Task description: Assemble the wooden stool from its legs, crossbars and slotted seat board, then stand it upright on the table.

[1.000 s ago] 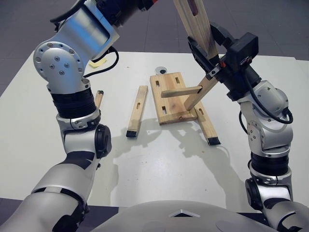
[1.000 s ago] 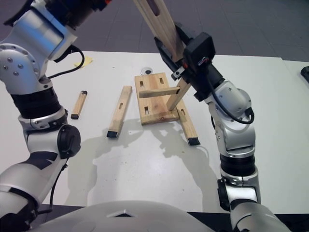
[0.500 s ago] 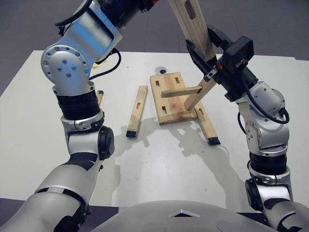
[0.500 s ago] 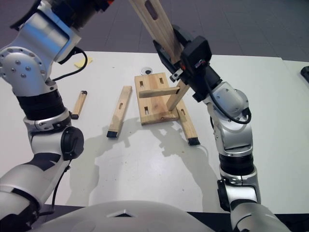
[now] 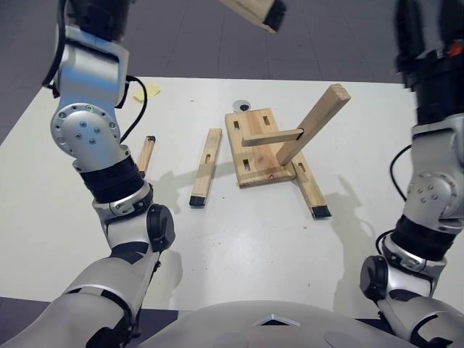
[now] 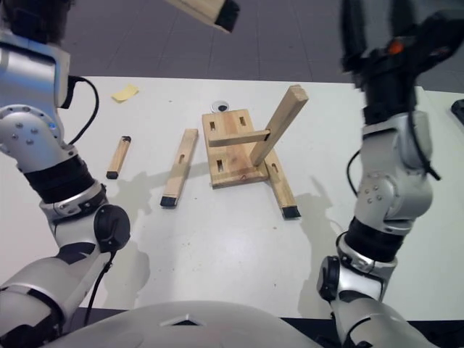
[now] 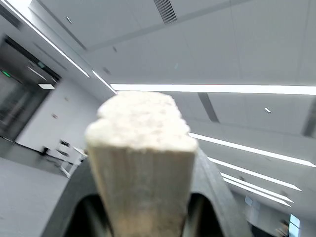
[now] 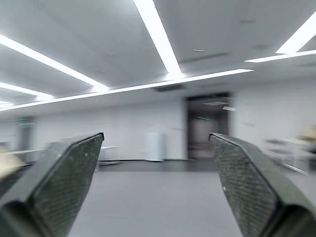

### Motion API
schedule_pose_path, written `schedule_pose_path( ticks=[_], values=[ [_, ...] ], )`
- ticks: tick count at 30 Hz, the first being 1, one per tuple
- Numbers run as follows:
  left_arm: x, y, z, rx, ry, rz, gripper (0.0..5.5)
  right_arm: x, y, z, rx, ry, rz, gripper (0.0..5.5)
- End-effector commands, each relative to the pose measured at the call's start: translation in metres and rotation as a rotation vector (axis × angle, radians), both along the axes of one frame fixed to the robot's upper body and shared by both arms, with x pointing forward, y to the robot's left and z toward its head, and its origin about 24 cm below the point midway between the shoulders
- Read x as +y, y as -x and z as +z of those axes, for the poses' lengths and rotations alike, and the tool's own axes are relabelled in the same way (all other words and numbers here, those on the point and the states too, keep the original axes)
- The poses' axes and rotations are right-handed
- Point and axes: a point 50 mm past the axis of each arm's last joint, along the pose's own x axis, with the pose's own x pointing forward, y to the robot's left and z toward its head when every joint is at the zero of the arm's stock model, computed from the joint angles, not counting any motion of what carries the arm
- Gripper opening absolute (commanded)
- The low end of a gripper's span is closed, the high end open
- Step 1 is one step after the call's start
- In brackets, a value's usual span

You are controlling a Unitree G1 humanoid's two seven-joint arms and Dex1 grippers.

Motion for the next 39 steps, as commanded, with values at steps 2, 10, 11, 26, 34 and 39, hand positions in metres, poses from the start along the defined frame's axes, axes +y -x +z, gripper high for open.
schedule_pose_path(
  ticks=[2,10,11,26,34,39],
  values=[
    [0.022,0.013,-0.042,0.161,-0.290,0.269,1.02,-0.016,-0.010,-0.049,0.303,0.284,-0.213,4.72],
    [0.005,0.039,-0.092,0.328,-0.308,0.331,1.02,0.023,-0.004,-0.132,0.539,0.496,-0.063,5.40],
    [0.004,0.041,-0.094,0.340,-0.292,0.344,1.02,0.027,-0.003,-0.139,0.551,0.528,-0.044,5.40],
    [-0.020,0.054,-0.117,0.437,-0.313,0.347,1.02,0.066,0.002,-0.145,0.526,0.525,0.103,5.40],
    [-0.031,0.055,-0.128,0.491,-0.277,0.353,1.02,0.064,-0.001,-0.148,0.547,0.496,0.039,5.40],
    [-0.033,0.056,-0.127,0.514,-0.206,0.384,1.02,0.071,0.000,-0.153,0.565,0.494,0.053,5.40]
  ],
)
